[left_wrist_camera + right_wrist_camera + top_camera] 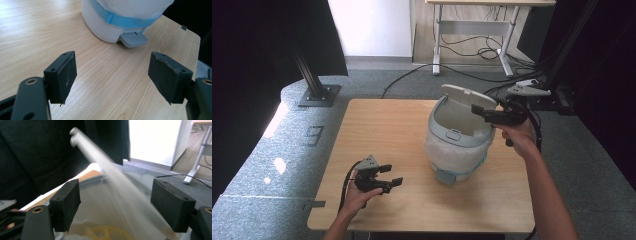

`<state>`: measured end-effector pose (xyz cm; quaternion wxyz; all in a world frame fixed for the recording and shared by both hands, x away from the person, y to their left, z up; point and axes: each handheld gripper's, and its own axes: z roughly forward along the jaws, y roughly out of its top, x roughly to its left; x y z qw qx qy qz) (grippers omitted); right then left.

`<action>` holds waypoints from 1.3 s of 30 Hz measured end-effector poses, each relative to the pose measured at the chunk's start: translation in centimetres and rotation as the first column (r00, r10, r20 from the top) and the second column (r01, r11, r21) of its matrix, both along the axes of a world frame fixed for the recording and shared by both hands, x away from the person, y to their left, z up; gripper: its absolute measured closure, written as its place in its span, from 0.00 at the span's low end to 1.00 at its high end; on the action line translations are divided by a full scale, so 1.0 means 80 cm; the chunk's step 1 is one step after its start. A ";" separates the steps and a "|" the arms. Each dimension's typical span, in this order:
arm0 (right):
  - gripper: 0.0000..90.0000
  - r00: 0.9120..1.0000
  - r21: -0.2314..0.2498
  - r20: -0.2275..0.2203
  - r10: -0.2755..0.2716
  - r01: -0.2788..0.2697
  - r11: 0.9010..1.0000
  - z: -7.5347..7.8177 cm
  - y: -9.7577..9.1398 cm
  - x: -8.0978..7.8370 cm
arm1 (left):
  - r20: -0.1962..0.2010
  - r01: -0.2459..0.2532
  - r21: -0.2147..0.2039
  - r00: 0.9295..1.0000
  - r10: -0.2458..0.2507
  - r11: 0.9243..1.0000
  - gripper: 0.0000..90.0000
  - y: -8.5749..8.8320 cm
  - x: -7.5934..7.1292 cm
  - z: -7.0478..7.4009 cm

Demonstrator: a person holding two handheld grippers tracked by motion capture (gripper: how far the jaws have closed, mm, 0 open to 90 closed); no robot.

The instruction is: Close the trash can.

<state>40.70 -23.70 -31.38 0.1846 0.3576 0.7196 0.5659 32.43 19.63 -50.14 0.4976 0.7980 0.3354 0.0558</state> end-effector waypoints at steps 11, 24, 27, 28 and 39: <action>0.18 0.999 -0.073 0.033 0.036 -0.033 0.997 -0.014 0.017 -0.034 | -0.001 0.004 0.002 1.000 -0.004 1.000 0.25 -0.003 -0.001 0.000; 0.22 1.000 -0.106 -0.007 0.010 -0.011 0.994 -0.032 0.033 -0.023 | -0.005 0.000 -0.008 1.000 0.000 1.000 0.25 0.001 0.000 0.001; 0.22 0.998 -0.102 -0.012 -0.061 0.060 0.993 -0.033 0.032 -0.011 | -0.008 -0.001 -0.010 1.000 0.001 1.000 0.25 0.002 0.001 0.001; 0.22 0.998 -0.102 -0.012 -0.061 0.060 0.993 -0.033 0.032 -0.011 | -0.009 -0.001 -0.009 1.000 0.001 1.000 0.25 0.002 0.001 0.001; 0.21 0.993 -0.166 -0.008 -0.119 0.116 0.979 -0.030 0.055 -0.010 | -0.015 -0.001 0.000 1.000 0.001 1.000 0.25 -0.001 0.001 -0.001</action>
